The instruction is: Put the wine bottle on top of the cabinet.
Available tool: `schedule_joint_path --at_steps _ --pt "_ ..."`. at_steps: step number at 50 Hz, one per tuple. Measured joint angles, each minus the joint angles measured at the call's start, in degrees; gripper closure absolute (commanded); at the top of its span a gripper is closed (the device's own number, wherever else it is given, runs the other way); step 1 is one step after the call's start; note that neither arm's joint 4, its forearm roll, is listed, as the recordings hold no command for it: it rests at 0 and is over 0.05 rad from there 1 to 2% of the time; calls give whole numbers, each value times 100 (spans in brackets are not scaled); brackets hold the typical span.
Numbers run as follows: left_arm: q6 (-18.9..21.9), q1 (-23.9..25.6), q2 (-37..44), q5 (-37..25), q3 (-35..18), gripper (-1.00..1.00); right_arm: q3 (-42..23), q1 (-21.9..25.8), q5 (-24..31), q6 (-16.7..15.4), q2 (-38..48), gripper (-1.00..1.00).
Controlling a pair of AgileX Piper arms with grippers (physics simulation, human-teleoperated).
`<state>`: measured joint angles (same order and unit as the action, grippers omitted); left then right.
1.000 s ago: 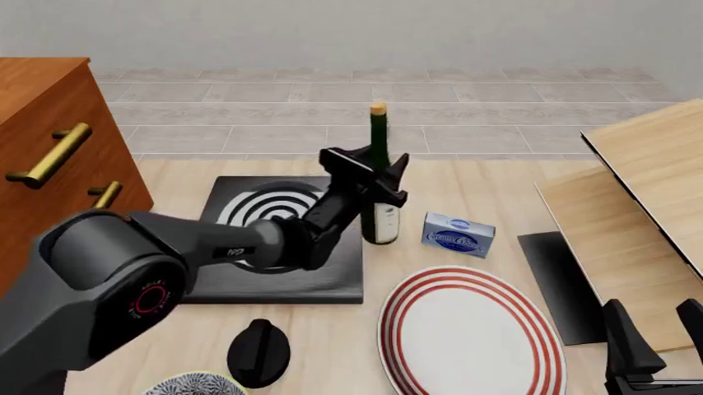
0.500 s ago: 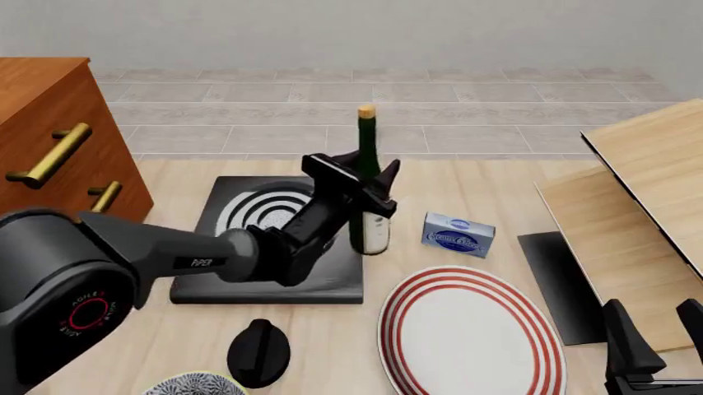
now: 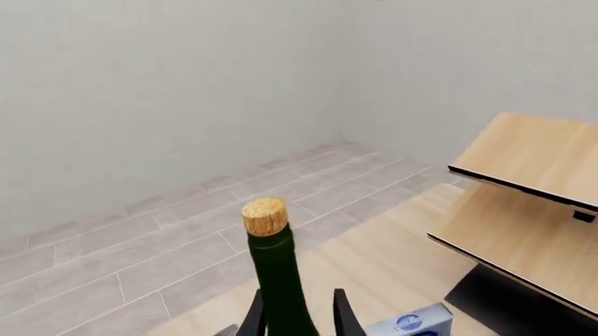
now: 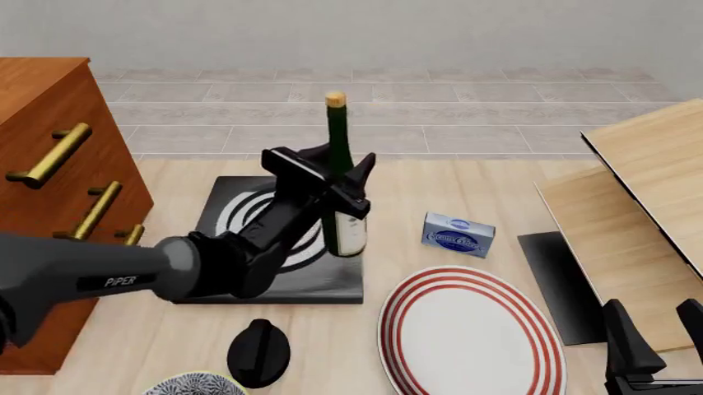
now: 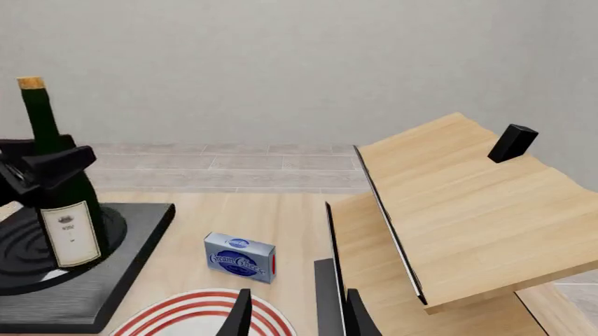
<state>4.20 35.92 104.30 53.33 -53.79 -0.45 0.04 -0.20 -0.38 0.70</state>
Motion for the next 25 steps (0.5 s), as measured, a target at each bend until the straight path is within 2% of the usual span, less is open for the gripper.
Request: schedule_joint_path --at_steps 25 --pt "139 -220 -1624 -696 909 100 0 0 0 0 0 -100"
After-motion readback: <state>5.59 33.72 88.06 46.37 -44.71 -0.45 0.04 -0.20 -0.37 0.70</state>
